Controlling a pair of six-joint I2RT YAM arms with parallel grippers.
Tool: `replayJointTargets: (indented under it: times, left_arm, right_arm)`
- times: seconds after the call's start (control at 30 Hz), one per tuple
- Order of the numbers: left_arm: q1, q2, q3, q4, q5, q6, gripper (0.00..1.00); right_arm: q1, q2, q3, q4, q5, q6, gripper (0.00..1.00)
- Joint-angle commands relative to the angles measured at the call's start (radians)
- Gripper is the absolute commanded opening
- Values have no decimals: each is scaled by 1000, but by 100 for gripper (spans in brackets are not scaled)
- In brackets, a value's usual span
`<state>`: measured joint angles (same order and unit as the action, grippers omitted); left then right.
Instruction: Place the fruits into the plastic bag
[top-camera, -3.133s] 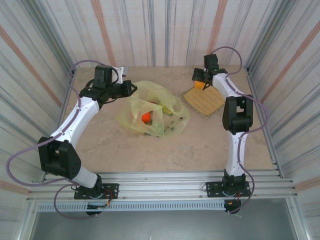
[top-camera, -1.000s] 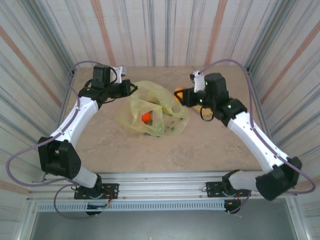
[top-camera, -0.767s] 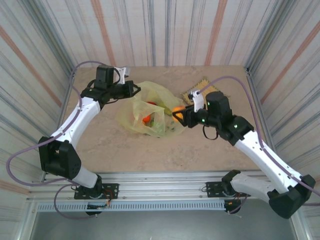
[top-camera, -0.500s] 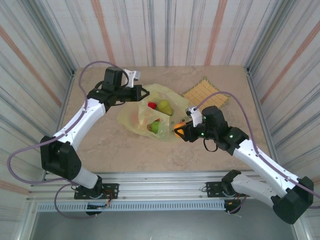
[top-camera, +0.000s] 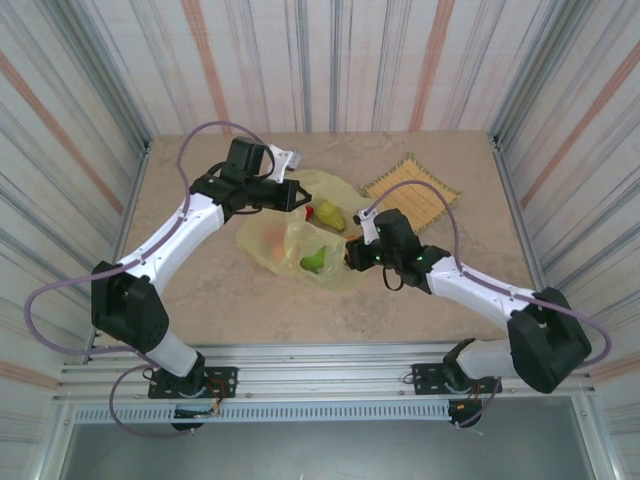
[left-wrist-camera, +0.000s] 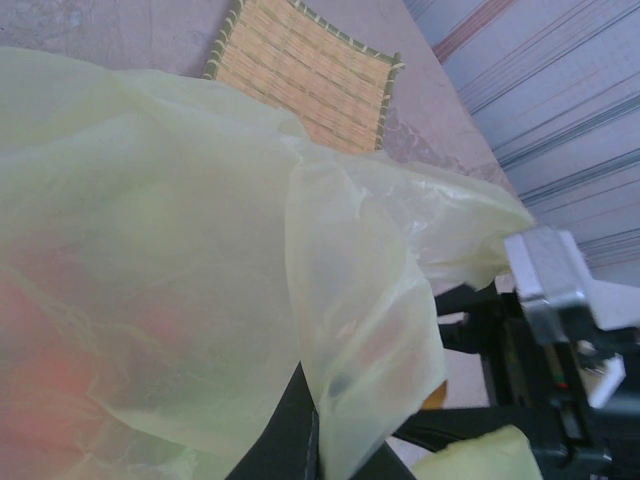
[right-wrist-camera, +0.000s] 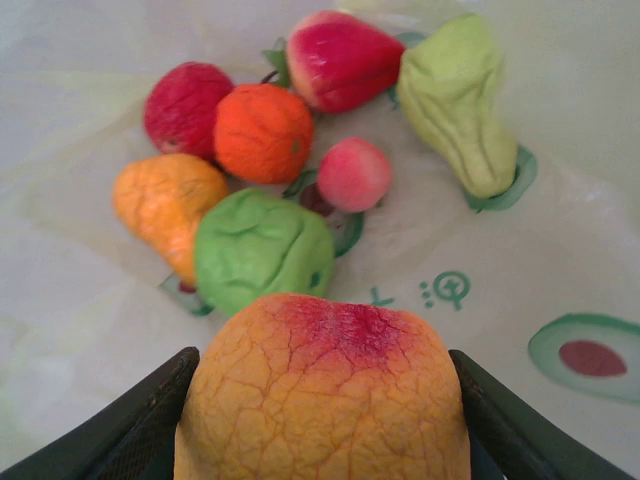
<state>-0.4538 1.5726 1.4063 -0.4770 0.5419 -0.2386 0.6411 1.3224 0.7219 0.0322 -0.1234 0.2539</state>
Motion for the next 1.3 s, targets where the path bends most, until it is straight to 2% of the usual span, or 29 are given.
replayJointTargets:
  times: [0.0, 0.23, 0.57, 0.87, 1.03, 1.27]
  left_arm:
    - [6, -1, 28, -22, -5, 28, 0]
    - [35, -31, 14, 3, -13, 2, 0]
    - [116, -62, -6, 32, -23, -48, 0]
    - [130, -58, -10, 32, -17, -60, 0]
    - [139, -58, -10, 32, -18, -65, 0]
    - [156, -59, -13, 37, -17, -77, 0]
  right_arm:
    - [6, 60, 24, 150, 53, 27, 55]
    - [38, 209, 114, 267, 46, 134, 58]
    - [112, 420, 301, 305, 175, 289, 58]
    - [108, 618, 483, 337, 190, 289, 61]
    - [99, 698, 546, 314, 173, 287, 69]
    - [70, 678, 539, 294, 133, 269, 81]
